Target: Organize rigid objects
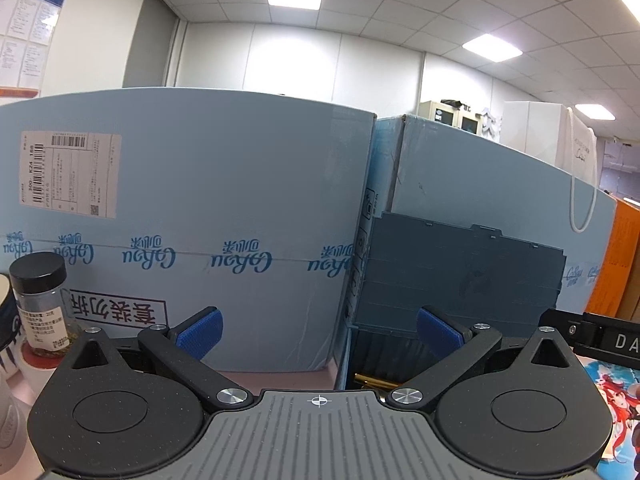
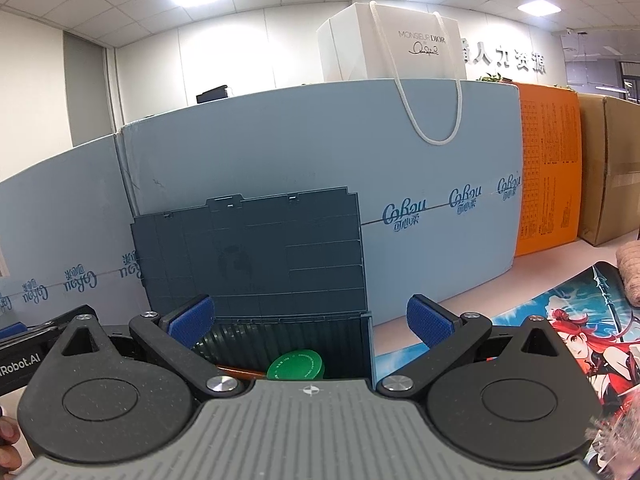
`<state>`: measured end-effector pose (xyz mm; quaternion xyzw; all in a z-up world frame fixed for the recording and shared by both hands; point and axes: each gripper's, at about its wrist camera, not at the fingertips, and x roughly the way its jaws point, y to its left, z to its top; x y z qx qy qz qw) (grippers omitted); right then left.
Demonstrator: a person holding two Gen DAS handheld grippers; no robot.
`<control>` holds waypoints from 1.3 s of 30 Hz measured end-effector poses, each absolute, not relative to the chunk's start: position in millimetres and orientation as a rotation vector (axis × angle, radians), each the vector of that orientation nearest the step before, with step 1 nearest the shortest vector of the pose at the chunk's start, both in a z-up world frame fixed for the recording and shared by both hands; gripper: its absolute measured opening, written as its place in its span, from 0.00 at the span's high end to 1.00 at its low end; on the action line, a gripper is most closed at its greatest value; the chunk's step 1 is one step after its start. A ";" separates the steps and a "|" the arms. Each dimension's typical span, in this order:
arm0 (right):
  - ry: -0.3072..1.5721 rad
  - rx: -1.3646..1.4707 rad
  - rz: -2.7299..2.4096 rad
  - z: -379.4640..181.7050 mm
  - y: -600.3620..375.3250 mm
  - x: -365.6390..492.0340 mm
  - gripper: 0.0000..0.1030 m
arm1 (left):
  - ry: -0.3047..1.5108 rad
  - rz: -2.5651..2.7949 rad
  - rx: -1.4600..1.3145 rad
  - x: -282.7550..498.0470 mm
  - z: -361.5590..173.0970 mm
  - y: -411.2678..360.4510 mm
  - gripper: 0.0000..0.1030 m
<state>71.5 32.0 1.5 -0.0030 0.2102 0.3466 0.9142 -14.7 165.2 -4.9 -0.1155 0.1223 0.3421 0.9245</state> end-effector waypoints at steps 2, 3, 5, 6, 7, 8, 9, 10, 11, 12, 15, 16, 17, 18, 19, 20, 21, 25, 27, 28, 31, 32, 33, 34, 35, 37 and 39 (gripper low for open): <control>0.437 -0.007 0.713 1.2 32.6 71.8 0.00 | 0.255 0.705 -0.232 -14.4 -4.6 164.5 0.00; 0.439 -0.009 0.712 1.2 32.9 71.7 0.00 | 0.257 0.706 -0.232 -14.3 -4.6 164.3 0.00; 0.435 -0.010 0.709 1.2 32.9 70.6 0.00 | 0.256 0.702 -0.232 -14.4 -4.8 164.1 0.00; 0.434 -0.011 0.708 1.0 33.3 70.5 0.00 | 0.257 0.703 -0.234 -14.5 -5.0 164.6 0.00; 0.436 -0.013 0.707 0.5 33.9 70.8 0.00 | 0.259 0.706 -0.236 -14.5 -5.3 165.2 0.00; 0.439 -0.015 0.704 -0.2 34.5 71.0 0.00 | 0.261 0.710 -0.237 -14.6 -5.5 165.8 0.00; 0.440 -0.019 0.701 -0.8 35.1 70.9 0.00 | 0.262 0.714 -0.240 -14.6 -5.4 166.0 0.00; 0.438 -0.022 0.696 -1.0 35.5 70.6 0.00 | 0.260 0.715 -0.242 -14.8 -5.3 166.4 0.00; 0.434 -0.024 0.692 -1.0 35.4 70.0 0.00 | 0.260 0.716 -0.243 -14.9 -5.1 166.6 0.00; 0.429 -0.024 0.689 -1.3 35.4 69.4 0.00 | 0.260 0.715 -0.244 -14.8 -5.3 166.9 0.00; 0.427 -0.026 0.678 -2.3 36.3 68.7 0.00 | 0.260 0.707 -0.249 -15.2 -4.9 167.5 0.00; 0.424 -0.025 0.678 -2.1 36.2 68.1 0.00 | 0.258 0.705 -0.248 -15.6 -4.5 167.1 0.00; 0.421 -0.023 0.678 -2.0 36.2 67.6 0.00 | 0.257 0.702 -0.247 -15.6 -4.3 166.9 0.00; 0.419 -0.022 0.678 -2.0 36.3 67.3 0.00 | 0.256 0.702 -0.246 -16.0 -4.3 166.9 0.00; 0.420 -0.023 0.678 -2.1 36.5 67.2 0.00 | 0.257 0.703 -0.246 -15.9 -4.4 166.9 0.00; 0.422 -0.025 0.678 -2.2 36.9 67.2 0.00 | 0.257 0.706 -0.245 -16.0 -4.7 166.9 0.00; 0.423 -0.026 0.678 -2.2 36.9 67.3 0.00 | 0.256 0.706 -0.246 -16.0 -4.7 166.9 0.00; 0.422 -0.024 0.676 -2.1 36.3 67.9 0.00 | 0.262 0.706 -0.247 -15.9 -5.5 167.5 0.00; 0.425 -0.027 0.675 -2.2 37.1 67.9 0.00 | 0.261 0.705 -0.249 -15.5 -5.4 167.7 0.00; 0.424 -0.026 0.675 -2.0 36.9 67.6 0.00 | 0.259 0.702 -0.249 -15.6 -5.3 167.7 0.00; 0.425 -0.026 0.676 -2.3 36.9 68.1 0.00 | 0.263 0.694 -0.249 -14.5 -6.0 168.3 0.00; 0.426 -0.028 0.676 -2.5 37.1 68.3 0.00 | 0.265 0.694 -0.248 -14.4 -6.1 168.5 0.00; 0.426 -0.028 0.674 -2.4 37.2 68.0 0.00 | 0.265 0.693 -0.249 -14.2 -5.9 168.5 0.00; 0.425 -0.028 0.674 -2.1 37.0 68.0 0.00 | 0.264 0.692 -0.249 -14.1 -5.8 168.5 0.00; 0.422 -0.026 0.674 -2.0 36.5 67.8 0.00 | 0.266 0.692 -0.249 -14.0 -6.1 168.9 0.00; 0.424 -0.027 0.674 -2.2 36.5 68.1 0.00 | 0.268 0.695 -0.249 -14.4 -6.3 169.3 0.00; 0.427 -0.028 0.673 -2.4 36.8 67.8 0.00 | 0.267 0.696 -0.249 -14.1 -6.2 169.5 0.00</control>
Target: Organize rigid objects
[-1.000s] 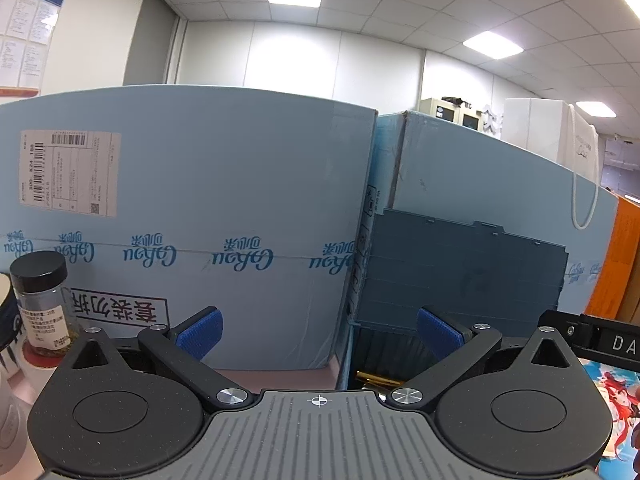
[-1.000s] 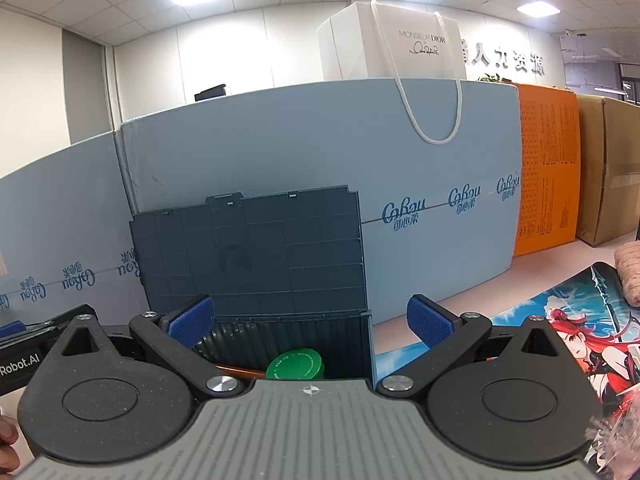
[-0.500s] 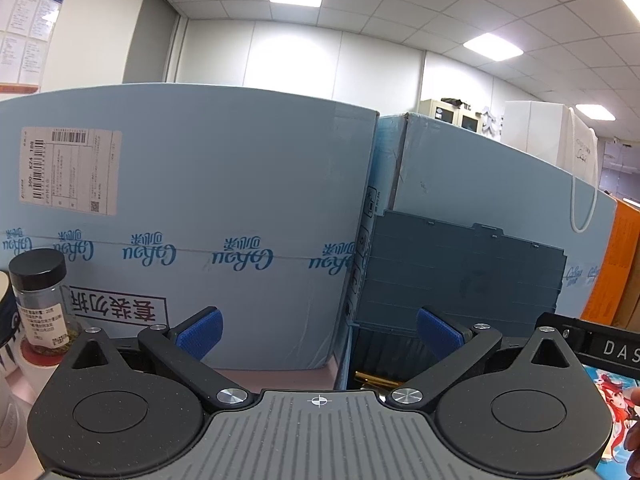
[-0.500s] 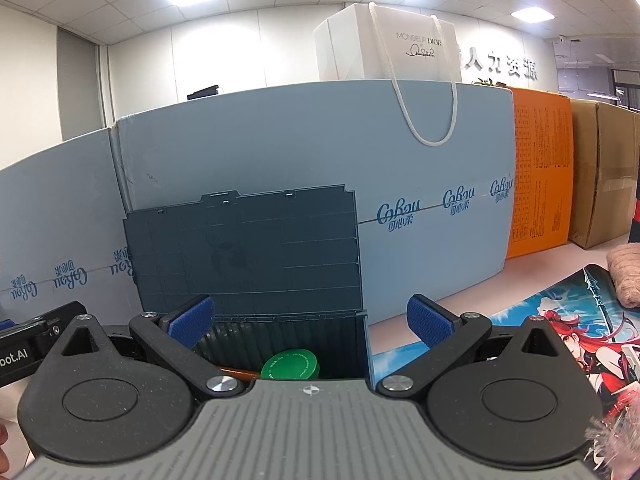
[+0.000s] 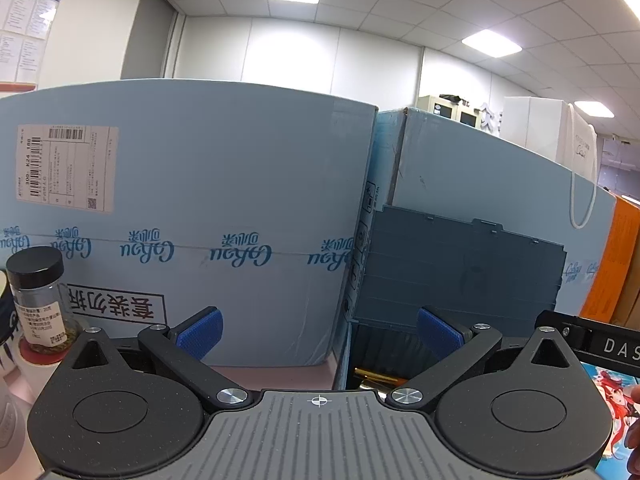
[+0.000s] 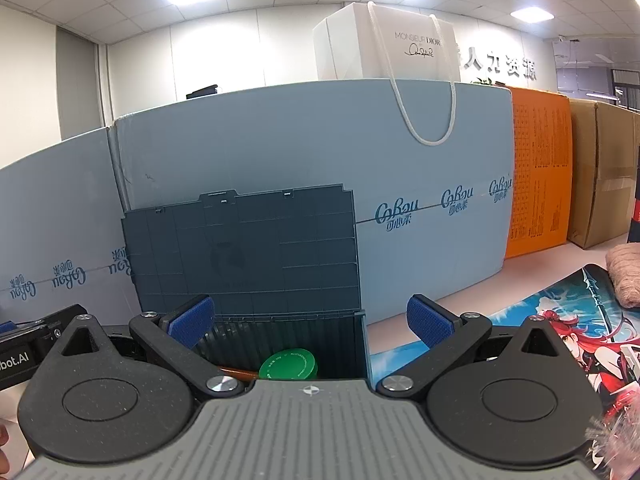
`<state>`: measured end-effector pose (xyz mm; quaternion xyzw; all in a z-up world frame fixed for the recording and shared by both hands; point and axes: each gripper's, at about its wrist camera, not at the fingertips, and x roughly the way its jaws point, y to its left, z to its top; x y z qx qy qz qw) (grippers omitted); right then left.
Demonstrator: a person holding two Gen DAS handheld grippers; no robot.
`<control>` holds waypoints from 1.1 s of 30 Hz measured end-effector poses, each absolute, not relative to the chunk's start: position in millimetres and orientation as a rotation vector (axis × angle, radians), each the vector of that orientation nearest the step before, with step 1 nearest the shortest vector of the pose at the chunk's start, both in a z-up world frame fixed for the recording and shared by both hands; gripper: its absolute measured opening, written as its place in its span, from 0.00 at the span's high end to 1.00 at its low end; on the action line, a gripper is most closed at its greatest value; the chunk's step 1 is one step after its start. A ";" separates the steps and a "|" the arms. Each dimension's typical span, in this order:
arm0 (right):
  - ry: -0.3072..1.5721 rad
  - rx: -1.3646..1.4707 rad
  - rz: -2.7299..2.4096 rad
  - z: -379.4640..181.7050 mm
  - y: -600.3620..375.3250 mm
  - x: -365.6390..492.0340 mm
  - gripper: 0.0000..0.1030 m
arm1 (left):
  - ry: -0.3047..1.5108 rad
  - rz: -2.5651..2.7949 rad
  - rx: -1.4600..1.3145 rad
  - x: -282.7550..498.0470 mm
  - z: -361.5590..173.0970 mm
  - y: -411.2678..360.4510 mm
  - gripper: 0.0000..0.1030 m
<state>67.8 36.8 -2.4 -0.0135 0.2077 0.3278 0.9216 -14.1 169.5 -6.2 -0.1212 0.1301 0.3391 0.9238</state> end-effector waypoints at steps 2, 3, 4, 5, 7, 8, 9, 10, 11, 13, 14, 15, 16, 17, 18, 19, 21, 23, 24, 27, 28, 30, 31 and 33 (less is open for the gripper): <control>0.424 -0.026 0.673 -2.5 36.9 67.9 0.00 | 0.267 0.692 -0.249 -14.1 -6.5 169.5 0.00; 0.425 -0.027 0.673 -2.9 37.0 68.2 0.00 | 0.268 0.692 -0.247 -13.8 -6.6 169.4 0.00; 0.427 -0.028 0.673 -3.2 37.3 68.3 0.00 | 0.269 0.692 -0.246 -13.6 -6.4 169.3 0.00; 0.427 -0.028 0.672 -2.8 37.4 68.2 0.00 | 0.268 0.691 -0.246 -13.7 -6.1 169.3 0.00; 0.423 -0.027 0.673 -2.3 36.9 67.8 0.00 | 0.266 0.685 -0.245 -13.9 -5.9 169.1 0.00; 0.424 -0.026 0.673 -2.4 37.0 67.9 0.00 | 0.267 0.684 -0.244 -13.8 -6.4 169.3 0.00; 0.426 -0.028 0.673 -2.7 37.2 68.1 0.00 | 0.269 0.685 -0.244 -13.6 -6.6 169.4 0.00; 0.429 -0.030 0.672 -3.2 37.6 68.4 0.00 | 0.270 0.687 -0.244 -13.6 -6.6 169.6 0.00; 0.431 -0.031 0.671 -3.3 37.7 68.5 0.00 | 0.269 0.688 -0.245 -13.8 -6.4 169.8 0.00; 0.426 -0.029 0.671 -2.9 37.2 68.2 0.00 | 0.264 0.684 -0.245 -14.2 -6.0 169.6 0.00; 0.427 -0.029 0.672 -3.2 37.2 68.4 0.00 | 0.262 0.686 -0.246 -14.3 -6.1 169.5 0.00; 0.430 -0.031 0.672 -3.7 37.6 68.9 0.00 | 0.262 0.688 -0.245 -14.6 -6.0 169.1 0.00; 0.433 -0.033 0.671 -4.2 38.0 69.3 0.00 | 0.263 0.690 -0.243 -14.7 -6.0 168.9 0.00; 0.434 -0.035 0.669 -4.4 38.1 69.1 0.00 | 0.263 0.690 -0.244 -14.8 -6.0 168.6 0.00; 0.432 -0.036 0.669 -4.1 37.7 68.6 0.00 | 0.262 0.689 -0.244 -14.8 -6.1 168.6 0.00; 0.428 -0.033 0.670 -3.8 37.2 68.4 0.00 | 0.263 0.687 -0.243 -14.6 -6.3 168.6 0.00; 0.431 -0.033 0.671 -4.2 37.4 68.4 0.00 | 0.267 0.690 -0.244 -14.3 -6.5 168.7 0.00; 0.433 -0.036 0.670 -4.5 37.7 68.4 0.00 | 0.265 0.692 -0.244 -14.3 -6.1 168.9 0.00; 0.431 -0.035 0.670 -4.2 37.6 68.3 0.00 | 0.264 0.690 -0.245 -14.3 -5.8 168.8 0.00; 0.434 -0.035 0.672 -4.6 37.8 68.8 0.00 | 0.268 0.692 -0.246 -13.8 -6.3 169.3 0.00; 0.436 -0.037 0.671 -4.8 38.1 68.8 0.00 | 0.268 0.693 -0.246 -13.6 -6.3 169.4 0.00; 0.433 -0.036 0.671 -4.3 37.8 68.4 0.00 | 0.267 0.690 -0.245 -13.4 -5.9 169.3 0.00; 0.431 -0.034 0.672 -4.2 37.7 68.2 0.00 | 0.267 0.688 -0.245 -13.1 -5.9 169.3 0.00; 0.435 -0.036 0.672 -4.7 38.2 68.7 0.00 | 0.270 0.692 -0.245 -12.9 -6.4 169.8 0.00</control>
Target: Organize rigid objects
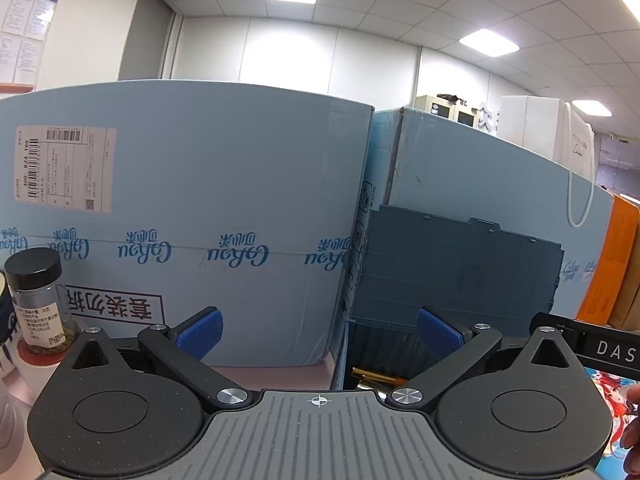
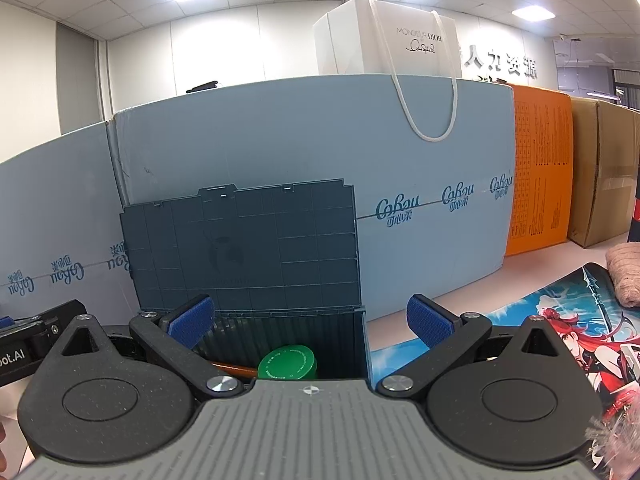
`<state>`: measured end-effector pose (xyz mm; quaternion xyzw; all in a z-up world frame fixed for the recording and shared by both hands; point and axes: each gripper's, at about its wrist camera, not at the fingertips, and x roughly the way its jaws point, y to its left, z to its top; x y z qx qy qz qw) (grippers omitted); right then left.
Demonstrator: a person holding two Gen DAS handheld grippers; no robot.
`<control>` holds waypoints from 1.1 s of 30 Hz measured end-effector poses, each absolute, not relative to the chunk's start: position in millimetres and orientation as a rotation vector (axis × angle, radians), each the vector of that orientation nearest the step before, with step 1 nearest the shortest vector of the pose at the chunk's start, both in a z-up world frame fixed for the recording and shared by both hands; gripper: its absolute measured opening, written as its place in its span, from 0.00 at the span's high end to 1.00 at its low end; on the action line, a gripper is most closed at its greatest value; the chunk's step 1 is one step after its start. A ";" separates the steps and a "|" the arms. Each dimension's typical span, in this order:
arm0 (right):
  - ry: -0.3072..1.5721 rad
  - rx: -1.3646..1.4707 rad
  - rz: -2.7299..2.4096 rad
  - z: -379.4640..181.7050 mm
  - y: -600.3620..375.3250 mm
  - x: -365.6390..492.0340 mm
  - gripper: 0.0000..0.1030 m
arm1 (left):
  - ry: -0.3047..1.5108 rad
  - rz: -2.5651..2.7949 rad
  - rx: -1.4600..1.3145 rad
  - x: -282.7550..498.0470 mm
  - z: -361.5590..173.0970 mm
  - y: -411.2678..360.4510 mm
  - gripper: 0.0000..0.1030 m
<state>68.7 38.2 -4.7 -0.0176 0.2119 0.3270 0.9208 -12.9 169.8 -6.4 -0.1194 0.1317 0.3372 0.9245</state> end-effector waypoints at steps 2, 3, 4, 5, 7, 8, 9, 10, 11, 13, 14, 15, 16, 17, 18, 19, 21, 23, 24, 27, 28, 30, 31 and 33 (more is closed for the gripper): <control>0.437 -0.038 0.671 -4.7 38.4 68.7 0.00 | 0.270 0.691 -0.245 -12.7 -6.2 169.8 0.00; 0.435 -0.036 0.672 -4.4 38.0 68.6 0.00 | 0.270 0.689 -0.245 -12.6 -6.1 169.9 0.00; 0.434 -0.035 0.672 -4.3 38.0 68.7 0.00 | 0.270 0.688 -0.246 -12.4 -6.2 170.0 0.00; 0.435 -0.036 0.672 -4.6 38.3 68.9 0.00 | 0.272 0.689 -0.246 -12.4 -6.6 170.2 0.00; 0.438 -0.039 0.671 -5.2 39.0 69.0 0.00 | 0.274 0.692 -0.247 -12.3 -6.6 170.5 0.00; 0.437 -0.038 0.671 -5.0 38.7 68.9 0.00 | 0.272 0.691 -0.247 -12.0 -6.6 170.7 0.00; 0.436 -0.037 0.672 -4.9 38.7 68.9 0.00 | 0.272 0.690 -0.248 -12.0 -6.9 170.8 0.00; 0.437 -0.037 0.672 -5.1 38.7 69.2 0.00 | 0.274 0.690 -0.247 -11.8 -7.1 170.9 0.00; 0.439 -0.039 0.671 -5.4 39.1 69.4 0.00 | 0.275 0.692 -0.247 -11.8 -7.1 170.8 0.00; 0.442 -0.043 0.669 -5.8 39.6 69.3 0.00 | 0.275 0.691 -0.247 -11.9 -6.7 170.7 0.00; 0.441 -0.042 0.669 -5.8 39.4 69.1 0.00 | 0.274 0.689 -0.246 -11.7 -6.7 170.7 0.00; 0.440 -0.042 0.670 -5.8 39.5 69.1 0.00 | 0.275 0.688 -0.246 -11.6 -6.8 170.7 0.00; 0.441 -0.042 0.671 -5.8 39.5 69.2 0.00 | 0.277 0.689 -0.246 -11.4 -6.9 170.9 0.00; 0.442 -0.042 0.671 -6.1 39.5 69.3 0.00 | 0.278 0.691 -0.246 -11.3 -7.1 170.9 0.00; 0.442 -0.043 0.671 -6.0 39.5 69.3 0.00 | 0.278 0.691 -0.246 -11.1 -7.0 170.9 0.00; 0.441 -0.043 0.671 -5.8 39.4 69.0 0.00 | 0.278 0.690 -0.246 -11.1 -7.1 171.0 0.00; 0.441 -0.042 0.671 -5.9 39.3 69.1 0.00 | 0.279 0.690 -0.246 -10.8 -7.4 171.1 0.00; 0.443 -0.044 0.670 -6.1 39.5 69.3 0.00 | 0.280 0.692 -0.246 -10.4 -7.4 171.4 0.00; 0.444 -0.044 0.670 -6.2 39.6 69.3 0.00 | 0.279 0.692 -0.246 -10.5 -7.3 171.5 0.00; 0.444 -0.044 0.672 -6.1 39.5 69.2 0.00 | 0.279 0.693 -0.245 -10.5 -7.3 171.6 0.00; 0.445 -0.044 0.673 -6.0 39.4 69.2 0.00 | 0.280 0.694 -0.244 -10.5 -7.4 171.6 0.00; 0.446 -0.044 0.674 -6.2 39.3 69.5 0.00 | 0.282 0.694 -0.244 -10.0 -7.7 171.7 0.00; 0.447 -0.044 0.674 -6.3 39.3 69.7 0.00 | 0.283 0.695 -0.244 -9.8 -8.0 172.0 0.00; 0.446 -0.045 0.673 -6.2 39.1 69.7 0.00 | 0.285 0.694 -0.244 -9.2 -8.0 172.0 0.00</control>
